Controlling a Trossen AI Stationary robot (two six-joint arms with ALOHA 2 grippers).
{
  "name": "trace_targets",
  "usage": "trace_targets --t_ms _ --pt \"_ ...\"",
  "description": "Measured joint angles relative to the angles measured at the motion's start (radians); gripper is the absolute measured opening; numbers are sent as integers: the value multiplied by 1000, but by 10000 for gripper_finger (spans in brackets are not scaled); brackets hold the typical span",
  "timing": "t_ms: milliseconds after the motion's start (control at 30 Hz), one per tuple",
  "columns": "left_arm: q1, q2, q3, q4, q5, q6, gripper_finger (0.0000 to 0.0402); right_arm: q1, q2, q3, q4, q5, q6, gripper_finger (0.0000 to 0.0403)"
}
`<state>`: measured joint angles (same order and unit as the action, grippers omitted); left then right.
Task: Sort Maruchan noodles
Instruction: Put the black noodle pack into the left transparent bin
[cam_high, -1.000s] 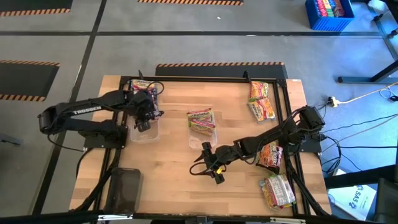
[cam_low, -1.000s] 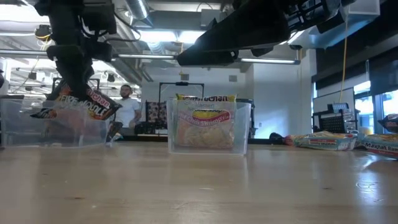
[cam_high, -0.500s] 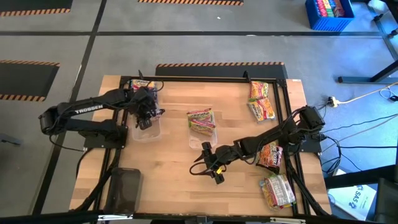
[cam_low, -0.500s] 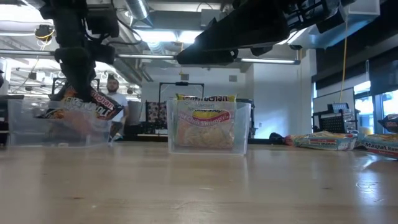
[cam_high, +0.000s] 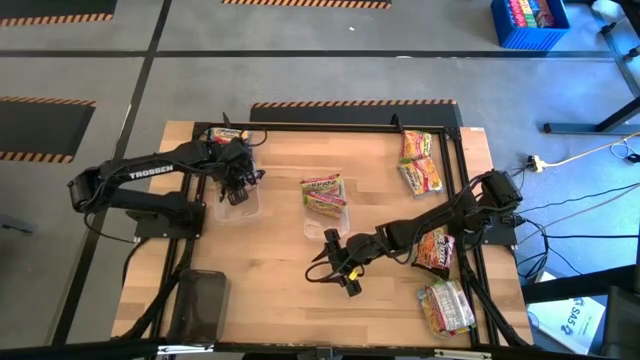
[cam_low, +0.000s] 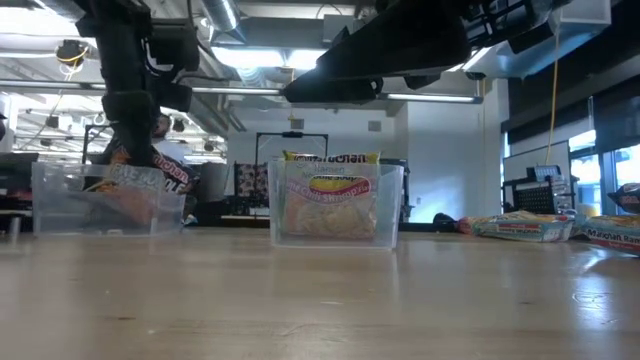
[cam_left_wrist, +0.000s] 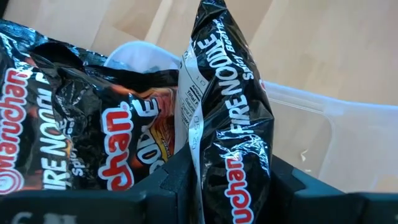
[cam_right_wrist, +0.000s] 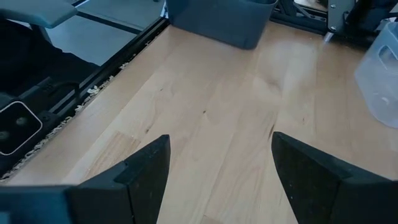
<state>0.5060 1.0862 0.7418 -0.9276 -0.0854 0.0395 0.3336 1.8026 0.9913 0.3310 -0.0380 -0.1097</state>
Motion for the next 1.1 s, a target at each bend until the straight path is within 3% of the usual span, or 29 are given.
trace_targets --t_ms 567,833,1100 --pt "0 -8 3 -50 -23 -5 199 0 28 0 18 -35 22 264" --pt "0 -9 36 -137 -115 -58 203 0 28 0 20 -34 27 264" --pt "0 -9 37 -94 -194 -53 201 0 28 0 19 -34 27 264"
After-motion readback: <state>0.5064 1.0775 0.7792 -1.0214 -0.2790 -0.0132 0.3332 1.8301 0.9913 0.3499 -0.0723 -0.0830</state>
